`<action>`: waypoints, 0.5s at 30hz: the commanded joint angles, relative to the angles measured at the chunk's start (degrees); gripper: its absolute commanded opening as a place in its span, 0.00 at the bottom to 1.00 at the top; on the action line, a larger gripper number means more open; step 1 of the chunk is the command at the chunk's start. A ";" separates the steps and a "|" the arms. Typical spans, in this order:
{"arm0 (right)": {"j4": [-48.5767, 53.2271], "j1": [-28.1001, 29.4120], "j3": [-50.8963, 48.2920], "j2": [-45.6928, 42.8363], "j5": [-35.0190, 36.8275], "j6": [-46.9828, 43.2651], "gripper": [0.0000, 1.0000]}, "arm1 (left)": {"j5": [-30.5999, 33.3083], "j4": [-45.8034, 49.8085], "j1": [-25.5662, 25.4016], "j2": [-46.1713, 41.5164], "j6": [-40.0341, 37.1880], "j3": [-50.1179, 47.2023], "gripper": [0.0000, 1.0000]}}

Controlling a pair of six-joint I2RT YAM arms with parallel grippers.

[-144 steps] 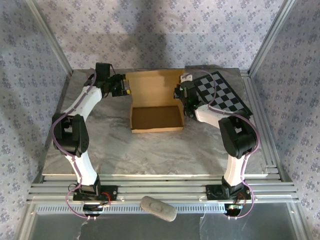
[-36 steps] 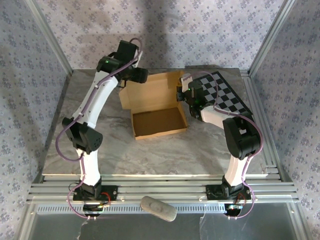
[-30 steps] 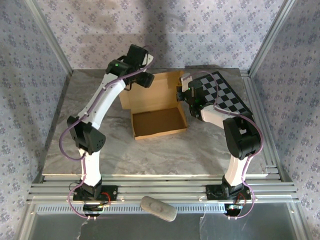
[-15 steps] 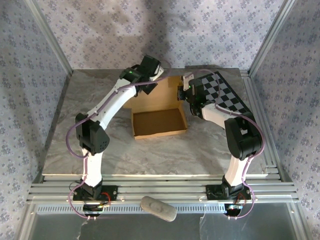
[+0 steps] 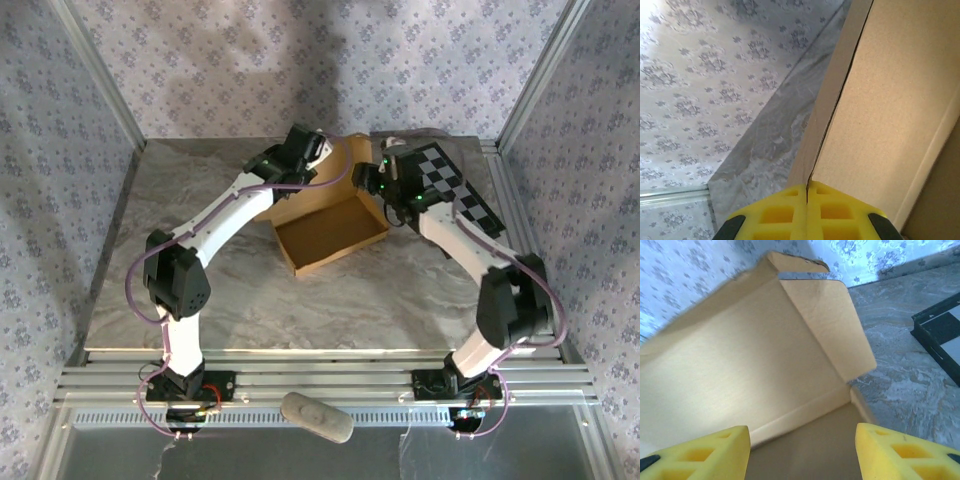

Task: Fold the paper box

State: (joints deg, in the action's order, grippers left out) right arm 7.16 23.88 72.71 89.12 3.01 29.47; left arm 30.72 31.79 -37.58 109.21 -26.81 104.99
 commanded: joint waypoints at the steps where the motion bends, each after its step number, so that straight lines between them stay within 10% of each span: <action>1: 15.94 -1.05 4.03 -5.80 2.65 9.50 0.63 | 0.01 -9.32 -0.10 -3.20 -5.84 -0.99 0.00; 15: 41.86 -18.75 22.35 1.31 -18.25 31.20 0.67 | -6.95 -22.51 -3.72 -10.12 -25.42 -14.38 0.00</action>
State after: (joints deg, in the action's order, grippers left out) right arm 41.80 5.34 91.13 88.16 -11.38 55.92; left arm 26.11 14.04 -39.57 103.04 -46.87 93.14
